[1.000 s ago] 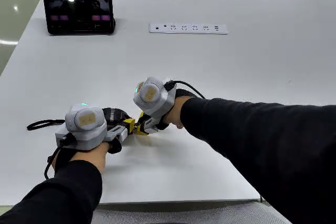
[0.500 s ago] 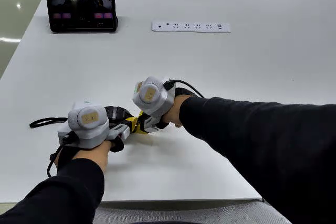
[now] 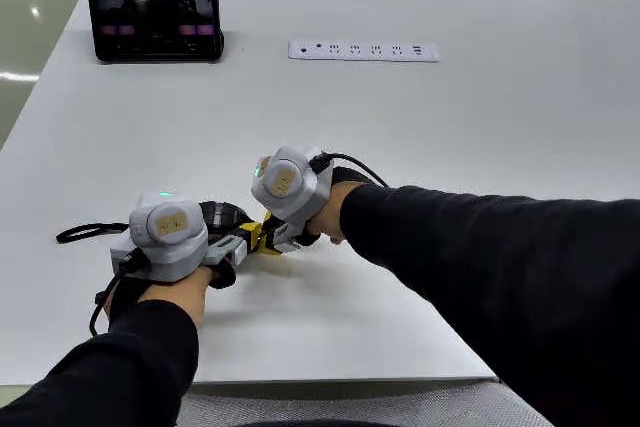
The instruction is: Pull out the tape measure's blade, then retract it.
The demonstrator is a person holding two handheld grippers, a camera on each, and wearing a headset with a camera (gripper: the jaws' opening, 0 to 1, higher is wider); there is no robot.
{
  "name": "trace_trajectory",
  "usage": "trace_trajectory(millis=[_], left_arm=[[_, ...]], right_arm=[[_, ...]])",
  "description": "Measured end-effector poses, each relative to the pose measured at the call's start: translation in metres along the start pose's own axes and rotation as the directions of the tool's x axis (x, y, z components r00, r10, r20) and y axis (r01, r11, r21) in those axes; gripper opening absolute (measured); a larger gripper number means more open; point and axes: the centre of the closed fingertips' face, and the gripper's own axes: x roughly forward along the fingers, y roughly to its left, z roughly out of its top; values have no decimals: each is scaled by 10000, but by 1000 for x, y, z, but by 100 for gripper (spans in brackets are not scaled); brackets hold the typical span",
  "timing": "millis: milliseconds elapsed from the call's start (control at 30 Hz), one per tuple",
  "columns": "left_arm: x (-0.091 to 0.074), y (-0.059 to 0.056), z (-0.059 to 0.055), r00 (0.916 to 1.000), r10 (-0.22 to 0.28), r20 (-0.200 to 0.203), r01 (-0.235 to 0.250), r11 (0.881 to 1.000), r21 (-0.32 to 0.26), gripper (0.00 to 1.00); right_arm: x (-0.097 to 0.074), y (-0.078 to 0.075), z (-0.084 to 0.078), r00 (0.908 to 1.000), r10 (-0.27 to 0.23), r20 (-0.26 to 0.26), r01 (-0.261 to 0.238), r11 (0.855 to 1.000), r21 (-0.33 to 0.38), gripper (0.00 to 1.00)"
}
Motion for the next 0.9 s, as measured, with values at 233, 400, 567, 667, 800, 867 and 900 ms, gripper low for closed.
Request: trace_trajectory(millis=[233,400,567,667,800,867,900], left_arm=[[-1,-1,0,9999,-45,-92,46,9999,140,59],[-2,-2,0,9992,-141,-369,144,9999,92,60],[-2,-2,-1,9969,-324,-715,324,9995,-8,60],[-4,-3,-1,9962,-437,-755,434,9990,-53,59],[-9,-5,2,9948,-649,-789,657,9978,75,58],[-10,-5,4,9933,-833,-803,858,9959,286,57],[-11,-8,2,9902,-1054,-918,1093,9933,386,59]], right_arm=[[0,0,0,10000,-39,89,39,10000,30,14],[-1,0,0,9998,-173,99,172,9998,135,16],[-10,0,2,9989,-321,349,310,9990,311,18],[-17,0,2,9984,-406,400,395,9989,267,19],[-26,0,-1,9973,-495,545,473,9980,411,20],[-33,2,-3,9951,-568,811,520,9968,606,22],[-35,3,-4,9928,-623,1022,543,9954,793,23]])
